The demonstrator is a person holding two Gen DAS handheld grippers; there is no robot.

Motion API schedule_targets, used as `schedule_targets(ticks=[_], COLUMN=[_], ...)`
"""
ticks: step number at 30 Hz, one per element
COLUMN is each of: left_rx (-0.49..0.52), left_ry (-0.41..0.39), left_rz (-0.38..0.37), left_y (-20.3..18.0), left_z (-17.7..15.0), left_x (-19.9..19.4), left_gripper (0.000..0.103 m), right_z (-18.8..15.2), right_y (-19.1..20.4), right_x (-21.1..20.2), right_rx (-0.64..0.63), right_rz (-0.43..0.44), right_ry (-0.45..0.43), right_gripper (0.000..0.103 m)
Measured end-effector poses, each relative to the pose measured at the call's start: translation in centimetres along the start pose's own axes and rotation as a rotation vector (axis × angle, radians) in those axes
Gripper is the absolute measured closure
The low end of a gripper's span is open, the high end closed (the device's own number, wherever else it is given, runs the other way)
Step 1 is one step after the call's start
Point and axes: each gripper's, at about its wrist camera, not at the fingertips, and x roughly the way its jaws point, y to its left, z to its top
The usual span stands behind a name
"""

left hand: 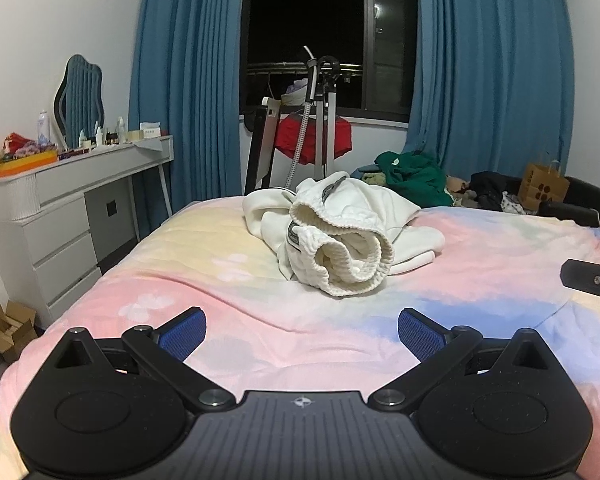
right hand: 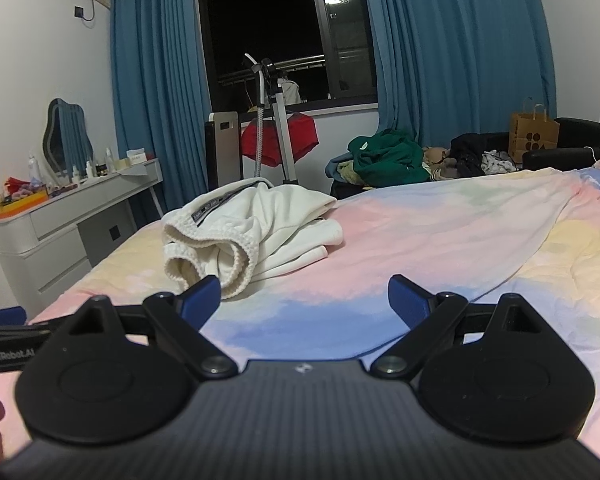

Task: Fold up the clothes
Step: 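Move both tools toward the white garment on the bed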

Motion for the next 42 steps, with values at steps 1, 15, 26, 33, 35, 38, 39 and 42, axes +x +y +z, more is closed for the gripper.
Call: schedule_targets(ticks=[1,15,26,33,35,38,39,42], left_rx=[0.002,-0.011,-0.030,0.033,0.024,0.004,0.004,0.012], left_ry=[-0.001,0.003,0.047,0.098,0.103,0.082,0.080,0.079], left_rz=[0.006,0.038,0.012,0.042,0.048,0.051,0.052,0.069], left_y=[0.0,0.9,1.2,-0.6,-1.0,-1.3,-1.5,-1.7], left_z=[0.0,-0.5,-0.9,0.8,1.8,3.1,3.3,2.9], left_x=[0.0,1.2,3.2,11.3,14.0,18.0,19.2,21.7], left_gripper=[0.000,0.000,0.000,0.003,0.005,0.009,0.010,0.013], right_z=[0.0,2.6,3.1,1.5,1.2,0.6,0.5,0.1], right_y=[0.0,0.8,-0.3,-2.2,-2.8,-3.9,-4.3,-5.0], right_x=[-0.1,0.6,4.2,4.8,5.1,6.0,6.3,7.2], right_rx=[0.000,0.018,0.158,0.246,0.250,0.299,0.320,0.362], right_rz=[-0.001,-0.008,0.042,0.057,0.032,0.028,0.029,0.036], right_ry=[-0.001,0.003,-0.011,0.002,0.000,0.022,0.031,0.051], right_gripper=[0.011,0.011,0.011,0.011,0.011,0.011,0.011,0.011])
